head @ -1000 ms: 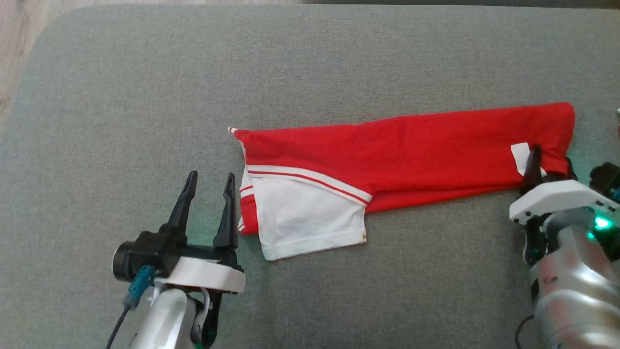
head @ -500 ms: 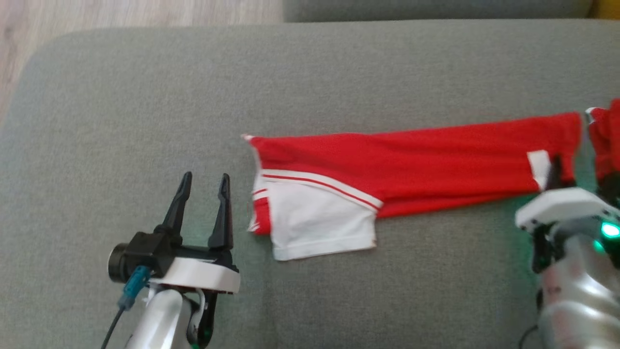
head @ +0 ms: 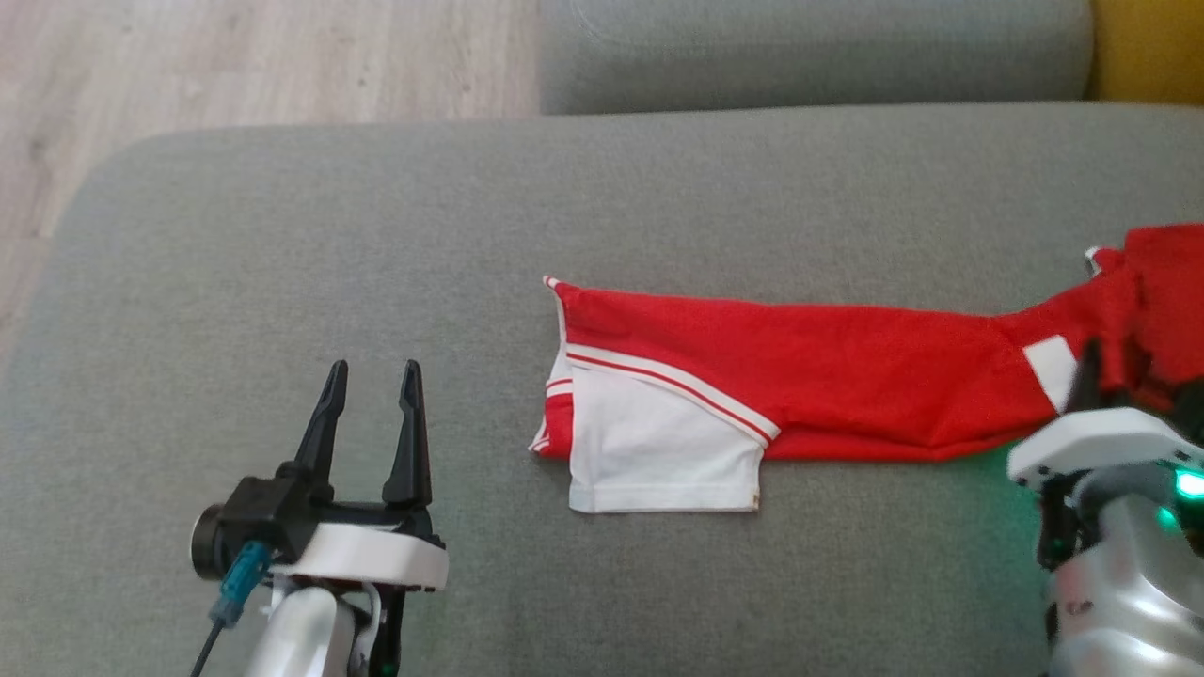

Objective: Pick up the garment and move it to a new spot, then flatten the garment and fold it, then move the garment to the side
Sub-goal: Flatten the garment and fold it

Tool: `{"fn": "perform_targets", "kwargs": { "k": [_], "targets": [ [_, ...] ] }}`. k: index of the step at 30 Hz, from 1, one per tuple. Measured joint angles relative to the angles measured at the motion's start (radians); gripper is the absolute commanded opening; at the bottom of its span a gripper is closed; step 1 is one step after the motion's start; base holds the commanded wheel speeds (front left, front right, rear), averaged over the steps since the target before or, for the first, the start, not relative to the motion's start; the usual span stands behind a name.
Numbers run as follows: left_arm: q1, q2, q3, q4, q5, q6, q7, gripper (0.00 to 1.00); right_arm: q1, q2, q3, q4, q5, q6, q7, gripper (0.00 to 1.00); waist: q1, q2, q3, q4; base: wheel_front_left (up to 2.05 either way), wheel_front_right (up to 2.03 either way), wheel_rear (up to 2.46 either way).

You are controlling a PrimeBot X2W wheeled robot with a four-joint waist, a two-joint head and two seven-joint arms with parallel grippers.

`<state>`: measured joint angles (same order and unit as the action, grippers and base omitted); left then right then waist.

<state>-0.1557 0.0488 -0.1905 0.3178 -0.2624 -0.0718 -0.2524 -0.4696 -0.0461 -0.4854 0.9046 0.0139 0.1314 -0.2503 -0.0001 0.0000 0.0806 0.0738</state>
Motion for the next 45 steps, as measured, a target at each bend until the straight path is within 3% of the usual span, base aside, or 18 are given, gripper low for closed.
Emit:
{"fn": "perform_targets", "kwargs": {
  "k": [4,15,20,29,44,45],
  "targets": [
    [0.003,0.0,0.01,-0.005,0.008,0.0,0.0,1.0,0.0,-0.002,0.132,-0.02,0.1,0.0,0.0,0.0,0.0,0.0,-0.03,0.019,0.0,0.0,0.0],
    [0.062,0.007,0.023,-0.023,0.008,-0.017,0.0,1.0,0.034,-0.002,0.641,-0.104,0.444,0.0,0.001,0.0,-0.0001,0.0,-0.097,0.115,0.0,0.0,0.0],
    [0.061,0.009,0.009,-0.048,0.008,-0.017,0.005,1.0,0.052,-0.002,0.774,-0.122,0.512,0.0,0.001,0.0,0.0,0.0,-0.104,0.172,0.0,0.0,0.0],
    [0.057,0.01,-0.025,-0.068,0.008,-0.017,0.014,1.0,0.037,-0.003,0.876,-0.057,0.567,0.0,0.001,0.0,0.0001,0.0,-0.061,0.263,0.0,0.0,0.0],
    [0.012,0.003,-0.077,-0.066,-0.004,0.002,0.012,1.0,0.004,-0.012,0.905,-0.035,0.576,0.0,0.001,0.0,0.0003,0.0,0.036,0.343,0.0,0.0,0.0],
    [0.012,0.003,-0.079,-0.065,-0.006,0.003,0.012,1.0,0.004,-0.014,0.921,-0.036,0.576,0.0,0.001,0.6,0.0002,0.0,0.039,0.344,0.0,0.0,0.0]
  ]
}}
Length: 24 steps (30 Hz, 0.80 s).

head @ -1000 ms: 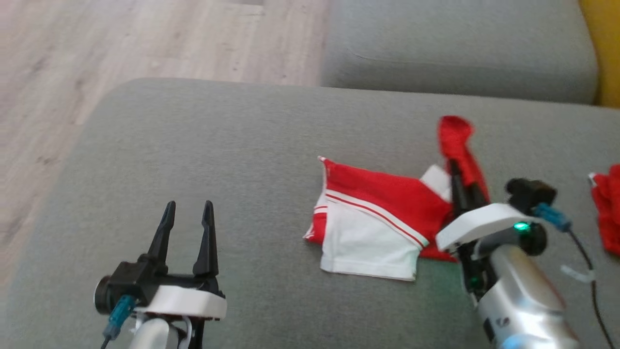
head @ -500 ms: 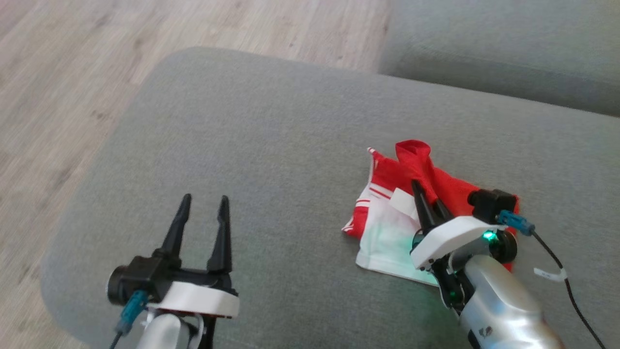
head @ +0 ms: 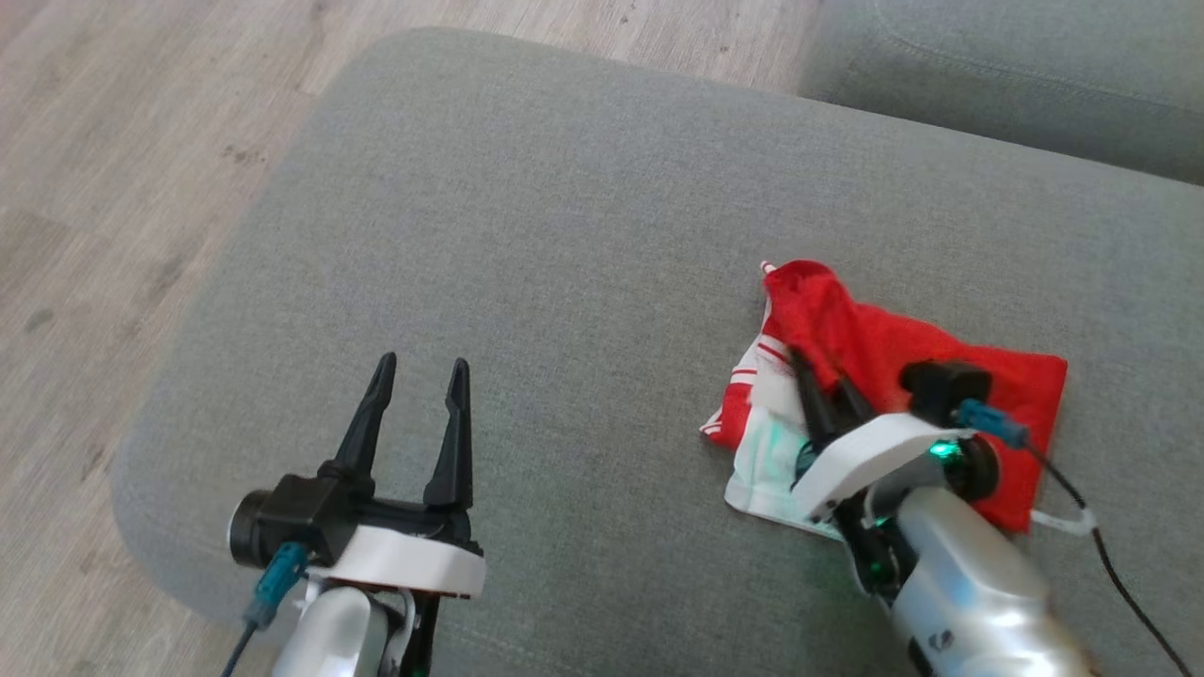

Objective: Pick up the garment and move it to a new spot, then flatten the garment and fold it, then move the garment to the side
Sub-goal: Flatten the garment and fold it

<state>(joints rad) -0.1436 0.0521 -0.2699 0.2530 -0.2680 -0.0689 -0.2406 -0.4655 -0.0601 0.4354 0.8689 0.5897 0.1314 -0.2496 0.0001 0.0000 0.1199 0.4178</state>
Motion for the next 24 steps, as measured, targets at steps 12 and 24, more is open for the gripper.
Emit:
{"fn": "perform_targets", "kwargs": {
  "k": [12,24],
  "targets": [
    [-0.034,0.0,-0.019,0.02,-0.005,0.017,-0.008,1.0,-0.003,-0.002,0.264,-0.074,0.132,0.0,0.01,1.0,-0.0001,0.0,-0.013,-0.037,0.0,0.0,0.0],
    [-0.031,0.009,-0.007,0.02,-0.014,0.027,-0.009,1.0,-0.022,-0.002,-0.111,-0.144,-0.155,0.0,0.0,1.0,-0.0001,0.0,-0.054,-0.166,0.0,0.0,0.0]
  ]
}}
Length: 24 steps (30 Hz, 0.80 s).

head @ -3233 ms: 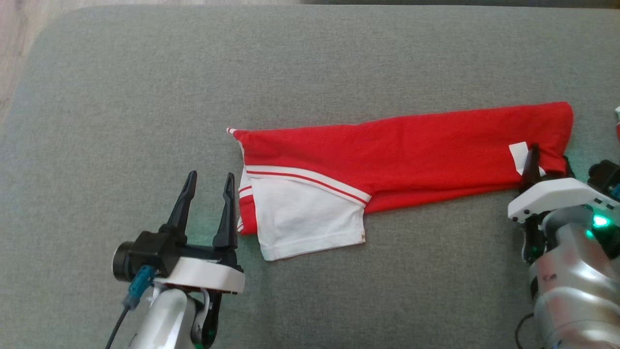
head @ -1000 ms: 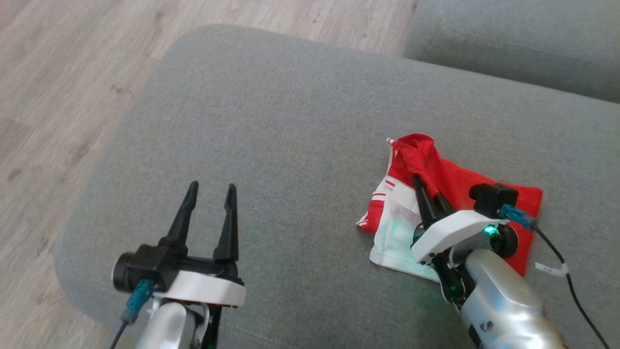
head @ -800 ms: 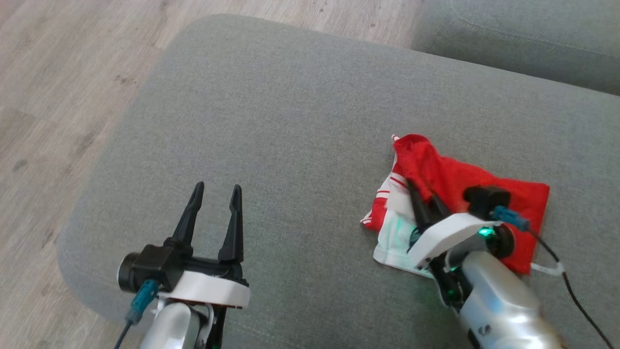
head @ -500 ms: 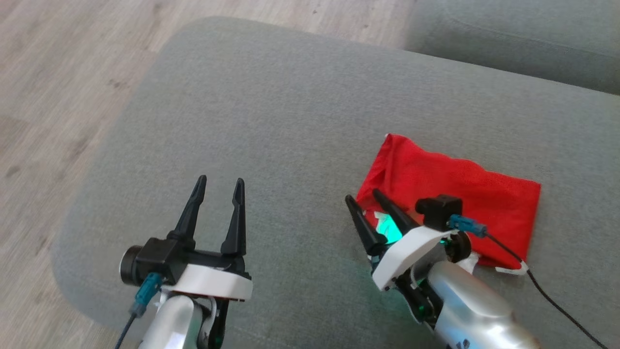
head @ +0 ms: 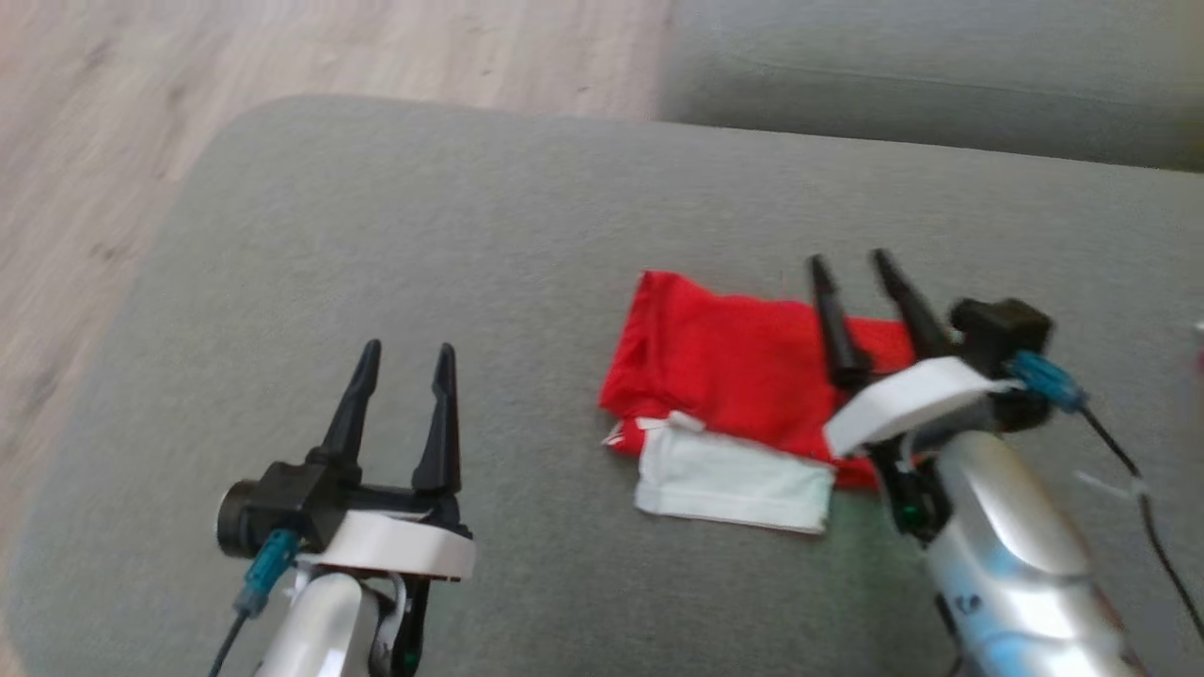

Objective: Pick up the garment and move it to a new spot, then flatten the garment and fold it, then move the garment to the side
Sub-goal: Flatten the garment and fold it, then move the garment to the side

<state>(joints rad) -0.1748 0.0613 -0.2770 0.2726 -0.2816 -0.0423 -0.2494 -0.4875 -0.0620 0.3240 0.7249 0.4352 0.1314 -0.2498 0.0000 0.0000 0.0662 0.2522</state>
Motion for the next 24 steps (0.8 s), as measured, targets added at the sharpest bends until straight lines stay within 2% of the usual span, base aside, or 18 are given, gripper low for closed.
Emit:
{"fn": "perform_targets", "kwargs": {
  "k": [4,10,16,24],
  "targets": [
    [0.01,0.007,0.018,0.0,0.0,0.007,0.0,1.0,0.081,0.0,-0.146,-0.112,-0.159,0.0,-0.001,1.0,0.0,0.0,-0.017,-0.055,0.0,0.0,0.0],
    [0.055,0.01,0.052,0.0,0.0,0.013,-0.003,1.0,0.252,0.002,-0.268,-0.308,-0.302,0.0,-0.001,1.0,-0.0001,0.0,-0.041,-0.147,0.0,0.0,0.0],
    [0.083,0.009,0.085,-0.015,0.001,0.016,-0.003,1.0,0.35,0.005,-0.294,-0.417,-0.321,0.0,-0.001,1.0,-0.0001,0.0,-0.041,-0.209,0.0,0.0,0.0],
    [0.099,-0.001,0.107,-0.015,0.023,0.009,-0.003,1.0,0.397,0.013,-0.306,-0.46,-0.296,0.0,-0.001,1.0,0.0,0.0,-0.022,-0.24,0.0,0.0,0.0]
  ]
}}
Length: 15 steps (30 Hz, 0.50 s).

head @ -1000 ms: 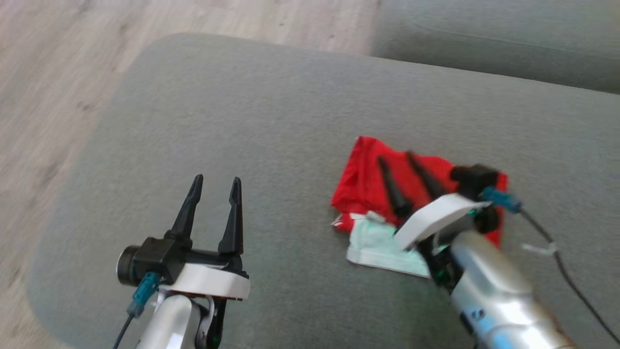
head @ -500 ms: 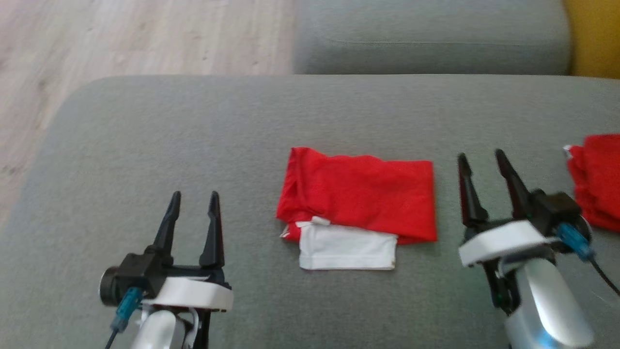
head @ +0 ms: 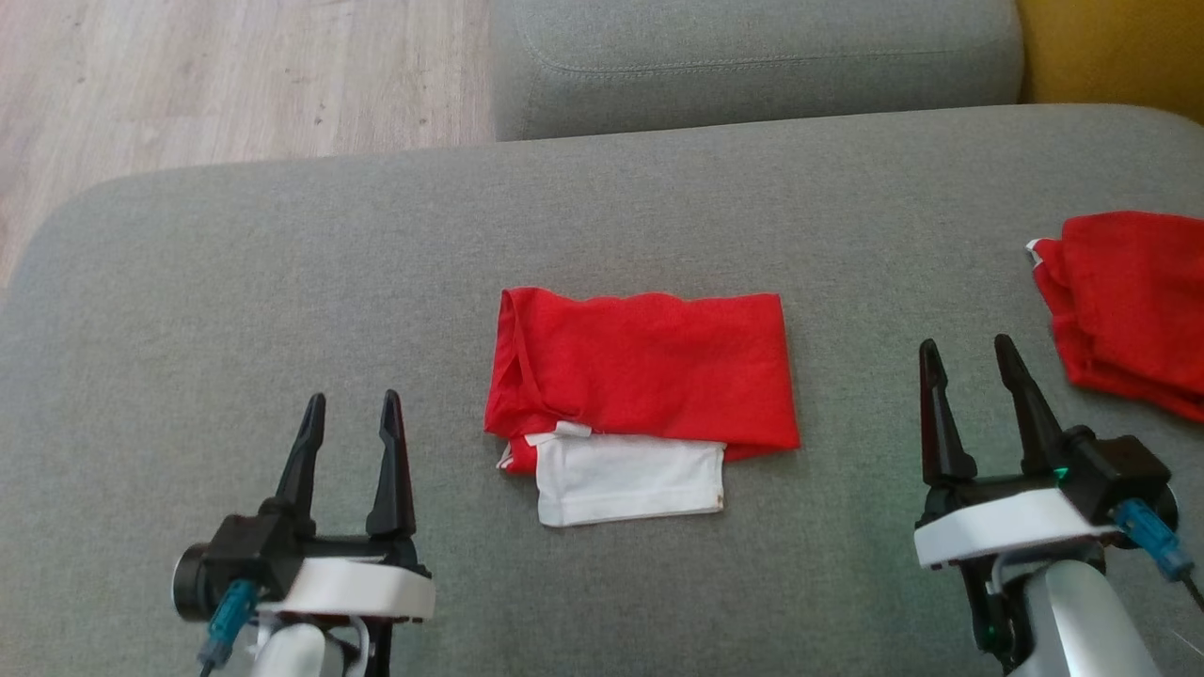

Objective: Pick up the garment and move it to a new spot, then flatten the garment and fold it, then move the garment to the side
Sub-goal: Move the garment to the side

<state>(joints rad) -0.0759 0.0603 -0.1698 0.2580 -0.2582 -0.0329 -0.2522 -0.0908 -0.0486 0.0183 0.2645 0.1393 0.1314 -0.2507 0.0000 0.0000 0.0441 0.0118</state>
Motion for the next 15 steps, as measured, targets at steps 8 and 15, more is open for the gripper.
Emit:
{"fn": "perform_targets", "kwargs": {
  "k": [8,15],
  "targets": [
    [-0.002,-0.006,0.002,0.005,0.013,-0.012,0.0,1.0,-0.002,0.0,-0.015,0.023,-0.005,0.0,0.0,1.0,0.0,0.0,0.011,0.017,0.0,0.0,0.0],
    [-0.048,-0.009,-0.025,0.006,0.028,-0.021,0.0,1.0,-0.087,0.001,0.028,0.162,0.035,0.0,0.038,1.0,0.0001,0.0,0.063,0.047,0.0,0.0,0.0]
  ]
}}
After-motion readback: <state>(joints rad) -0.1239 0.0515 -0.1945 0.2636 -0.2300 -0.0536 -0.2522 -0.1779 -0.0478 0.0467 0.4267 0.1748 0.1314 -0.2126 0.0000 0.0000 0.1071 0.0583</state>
